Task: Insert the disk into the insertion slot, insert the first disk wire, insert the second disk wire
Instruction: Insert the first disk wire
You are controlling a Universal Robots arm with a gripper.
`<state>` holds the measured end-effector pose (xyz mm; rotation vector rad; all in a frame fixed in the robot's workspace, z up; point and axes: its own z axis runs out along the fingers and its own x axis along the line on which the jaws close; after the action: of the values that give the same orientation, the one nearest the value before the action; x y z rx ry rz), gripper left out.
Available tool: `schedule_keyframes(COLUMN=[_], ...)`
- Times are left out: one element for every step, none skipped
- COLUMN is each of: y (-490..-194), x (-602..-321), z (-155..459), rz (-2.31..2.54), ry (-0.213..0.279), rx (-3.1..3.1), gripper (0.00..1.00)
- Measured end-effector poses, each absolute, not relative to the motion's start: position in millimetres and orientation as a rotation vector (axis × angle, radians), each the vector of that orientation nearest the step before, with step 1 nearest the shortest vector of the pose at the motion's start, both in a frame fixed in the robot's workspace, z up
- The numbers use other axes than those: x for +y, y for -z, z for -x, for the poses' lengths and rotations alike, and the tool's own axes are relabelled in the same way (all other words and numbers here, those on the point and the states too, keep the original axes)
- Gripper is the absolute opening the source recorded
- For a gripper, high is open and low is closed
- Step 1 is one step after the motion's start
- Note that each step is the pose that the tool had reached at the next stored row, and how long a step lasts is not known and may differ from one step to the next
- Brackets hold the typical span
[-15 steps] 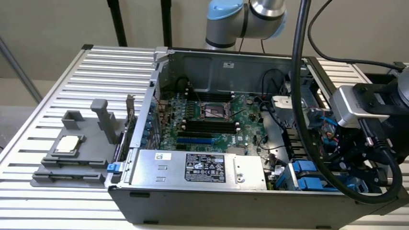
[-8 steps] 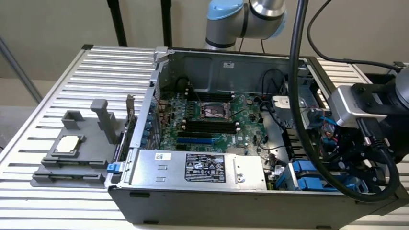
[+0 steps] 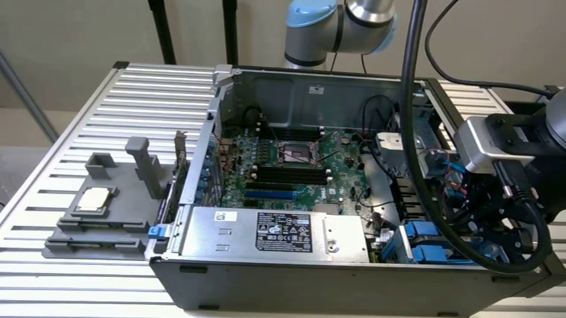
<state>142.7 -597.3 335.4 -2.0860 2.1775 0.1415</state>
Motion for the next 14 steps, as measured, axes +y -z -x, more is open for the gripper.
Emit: schedule_keyframes(y=[-335, -335, -334, -334, -333, -333, -333, -333, -333, -336, -341, -345, -350, -355], x=[-597, -597, -597, -597, -597, -597, -597, -597, -597, -597, -597, -597, -597, -597], z=[-143, -143, -143, -143, -143, -143, -143, -143, -143, -143, -143, -143, -143, -143], rz=[2.086, 2.087, 2.087, 2.087, 2.087, 2.087, 2.087, 2.086, 2.085, 2.086, 2.087, 2.086, 2.087, 2.087], ry=[-0.141, -0.140, -0.140, -0.140, -0.140, -0.140, -0.140, -0.142, -0.144, -0.142, -0.141, -0.142, -0.141, -0.141], rx=[2.178, 2.178, 2.178, 2.178, 2.178, 2.178, 2.178, 2.177, 2.176, 2.177, 2.178, 2.178, 2.178, 2.178], gripper=[0.16, 0.16, 0.16, 0.16, 0.16, 0.16, 0.16, 0.16, 0.18, 0.18, 0.24, 0.24, 0.24, 0.24])
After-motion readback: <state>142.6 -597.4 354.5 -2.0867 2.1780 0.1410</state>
